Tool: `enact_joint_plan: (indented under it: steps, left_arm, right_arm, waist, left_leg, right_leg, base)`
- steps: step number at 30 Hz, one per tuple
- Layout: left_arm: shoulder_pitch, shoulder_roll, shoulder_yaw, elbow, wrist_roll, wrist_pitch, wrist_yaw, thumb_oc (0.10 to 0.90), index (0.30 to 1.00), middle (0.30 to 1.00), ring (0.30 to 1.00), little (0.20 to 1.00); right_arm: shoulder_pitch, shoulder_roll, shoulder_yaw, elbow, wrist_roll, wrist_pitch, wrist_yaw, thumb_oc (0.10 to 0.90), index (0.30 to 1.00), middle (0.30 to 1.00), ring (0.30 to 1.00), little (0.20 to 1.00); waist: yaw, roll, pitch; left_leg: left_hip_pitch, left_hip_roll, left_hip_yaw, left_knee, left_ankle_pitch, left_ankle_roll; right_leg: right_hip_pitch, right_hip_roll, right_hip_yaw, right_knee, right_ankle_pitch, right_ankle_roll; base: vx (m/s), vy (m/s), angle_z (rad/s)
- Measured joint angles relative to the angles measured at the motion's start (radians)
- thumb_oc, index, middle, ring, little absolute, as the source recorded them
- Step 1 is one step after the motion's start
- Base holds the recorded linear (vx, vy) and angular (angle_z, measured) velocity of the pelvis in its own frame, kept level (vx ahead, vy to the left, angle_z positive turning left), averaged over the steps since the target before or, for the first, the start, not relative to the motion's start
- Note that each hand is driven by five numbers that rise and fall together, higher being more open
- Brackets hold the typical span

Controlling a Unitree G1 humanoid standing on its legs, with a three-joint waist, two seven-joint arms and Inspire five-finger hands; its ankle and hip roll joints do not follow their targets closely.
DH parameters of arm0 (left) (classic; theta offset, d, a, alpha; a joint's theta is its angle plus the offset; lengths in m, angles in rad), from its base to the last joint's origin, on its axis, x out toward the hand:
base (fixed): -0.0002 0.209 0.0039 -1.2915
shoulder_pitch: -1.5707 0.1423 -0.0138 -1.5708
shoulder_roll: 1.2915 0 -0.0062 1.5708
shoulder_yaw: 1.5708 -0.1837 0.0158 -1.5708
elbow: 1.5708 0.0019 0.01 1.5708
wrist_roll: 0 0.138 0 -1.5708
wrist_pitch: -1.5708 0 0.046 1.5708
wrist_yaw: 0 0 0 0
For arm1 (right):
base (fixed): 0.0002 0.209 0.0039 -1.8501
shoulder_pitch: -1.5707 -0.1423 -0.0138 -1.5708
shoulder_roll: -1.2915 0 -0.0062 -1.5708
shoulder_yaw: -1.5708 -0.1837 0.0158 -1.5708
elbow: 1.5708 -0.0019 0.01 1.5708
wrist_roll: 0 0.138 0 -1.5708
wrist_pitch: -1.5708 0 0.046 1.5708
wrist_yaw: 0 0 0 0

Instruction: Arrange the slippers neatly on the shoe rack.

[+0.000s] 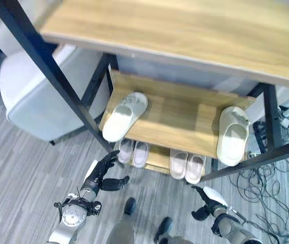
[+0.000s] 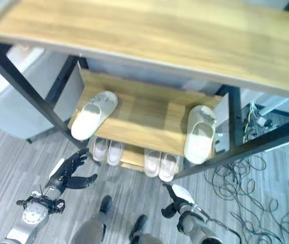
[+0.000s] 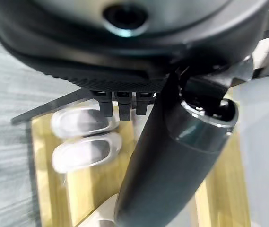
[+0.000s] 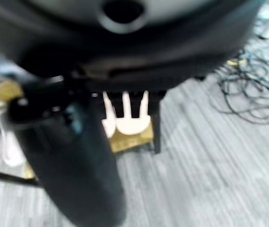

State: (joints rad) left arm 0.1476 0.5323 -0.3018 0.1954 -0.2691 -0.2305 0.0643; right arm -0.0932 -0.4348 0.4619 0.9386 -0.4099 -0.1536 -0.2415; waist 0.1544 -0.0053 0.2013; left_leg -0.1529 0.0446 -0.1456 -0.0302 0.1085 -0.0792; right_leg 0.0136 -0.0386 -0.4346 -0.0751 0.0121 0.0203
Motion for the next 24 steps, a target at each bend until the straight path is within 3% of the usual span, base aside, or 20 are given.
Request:
enact_joint_plan:
  steps: [4, 24]
  left_arm:
    - [0.031, -0.007, 0.001, -0.016, -0.002, 0.011, -0.032, 0.800, 0.900, 0.900, 0.900, 0.900]
    - [0.076, -0.070, 0.047, -0.210, -0.041, 0.037, -0.046, 0.800, 0.900, 0.900, 0.900, 0.900]
  right_arm:
    - [0.025, 0.010, -0.008, 0.001, 0.000, 0.009, 0.001, 0.800, 0.900, 0.900, 0.900, 0.900]
    - [0.124, 0.062, -0.070, 0.079, 0.002, 0.049, 0.000, 0.800, 0.900, 0.900, 0.900, 0.900]
  waist:
    - [-0.006, 0.024, -0.024]
    - [-0.021, 0.083, -0.097]
  left_leg:
    - [0.040, 0.004, 0.006, -0.020, 0.002, -0.003]
    - [0.124, 0.013, 0.066, -0.058, 0.018, -0.012]
  right_leg:
    - [0.034, 0.005, 0.006, -0.018, 0.007, 0.004]
    - [0.072, 0.003, 0.072, -0.025, 0.009, 0.012]
  base:
    - [0.03, -0.003, -0.04]
    - [0.02, 0.007, -0.09]
